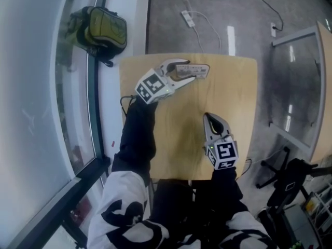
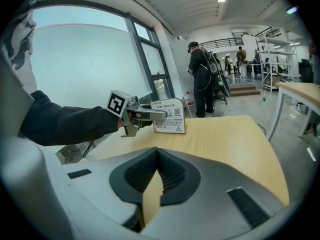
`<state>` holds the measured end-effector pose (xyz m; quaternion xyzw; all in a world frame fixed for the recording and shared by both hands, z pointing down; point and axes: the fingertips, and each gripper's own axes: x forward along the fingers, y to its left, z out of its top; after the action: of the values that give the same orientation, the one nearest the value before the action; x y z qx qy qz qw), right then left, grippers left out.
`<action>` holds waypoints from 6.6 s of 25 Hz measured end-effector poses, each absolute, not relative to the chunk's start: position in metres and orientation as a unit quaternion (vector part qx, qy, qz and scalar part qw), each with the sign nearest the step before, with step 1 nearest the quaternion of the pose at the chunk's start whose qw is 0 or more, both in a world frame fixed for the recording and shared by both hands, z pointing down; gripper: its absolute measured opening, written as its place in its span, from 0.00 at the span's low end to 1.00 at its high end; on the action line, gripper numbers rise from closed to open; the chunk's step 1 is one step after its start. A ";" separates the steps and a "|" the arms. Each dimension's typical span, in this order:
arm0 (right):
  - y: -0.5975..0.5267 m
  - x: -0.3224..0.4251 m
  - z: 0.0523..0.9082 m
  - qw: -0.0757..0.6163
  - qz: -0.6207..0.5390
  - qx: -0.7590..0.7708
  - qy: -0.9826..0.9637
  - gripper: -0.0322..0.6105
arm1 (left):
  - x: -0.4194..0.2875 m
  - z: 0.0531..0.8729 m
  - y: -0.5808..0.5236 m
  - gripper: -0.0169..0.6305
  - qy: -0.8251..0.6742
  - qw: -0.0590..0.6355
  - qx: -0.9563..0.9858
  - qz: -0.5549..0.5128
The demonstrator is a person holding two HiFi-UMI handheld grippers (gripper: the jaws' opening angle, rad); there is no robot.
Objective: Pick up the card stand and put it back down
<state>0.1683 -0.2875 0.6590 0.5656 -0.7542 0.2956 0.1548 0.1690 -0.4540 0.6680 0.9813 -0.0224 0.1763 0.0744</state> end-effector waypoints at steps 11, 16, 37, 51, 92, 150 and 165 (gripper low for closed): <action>-0.278 0.176 0.661 0.151 0.299 0.578 -0.744 0.08 | 0.188 0.679 -0.436 0.24 0.031 0.104 0.981 0.162; -0.277 0.172 0.660 0.146 0.295 0.573 -0.751 0.08 | 0.188 0.682 -0.429 0.08 0.038 0.094 0.978 0.184; -0.242 0.161 0.543 0.107 0.213 0.584 -0.776 0.08 | 0.154 0.594 -0.316 0.06 -0.097 0.151 0.963 0.202; -0.204 0.159 0.433 0.096 0.114 0.571 -0.807 0.08 | 0.113 0.435 -0.244 0.06 -0.265 0.073 0.956 0.100; -0.147 0.110 0.423 0.064 0.088 0.575 -0.811 0.08 | -0.005 0.418 -0.157 0.06 -0.498 0.011 0.865 0.050; -0.237 0.052 0.638 0.217 0.232 0.502 -0.804 0.08 | -0.092 0.654 -0.339 0.06 -0.334 0.135 0.918 0.165; -0.246 0.052 0.638 0.201 0.243 0.521 -0.793 0.08 | -0.046 0.656 -0.348 0.06 -0.181 0.112 0.964 0.158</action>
<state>0.0518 -0.2461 0.6380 0.5208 -0.7931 0.2434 0.2011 -0.0462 -0.3477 0.6560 0.9642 -0.1810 0.1581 0.1122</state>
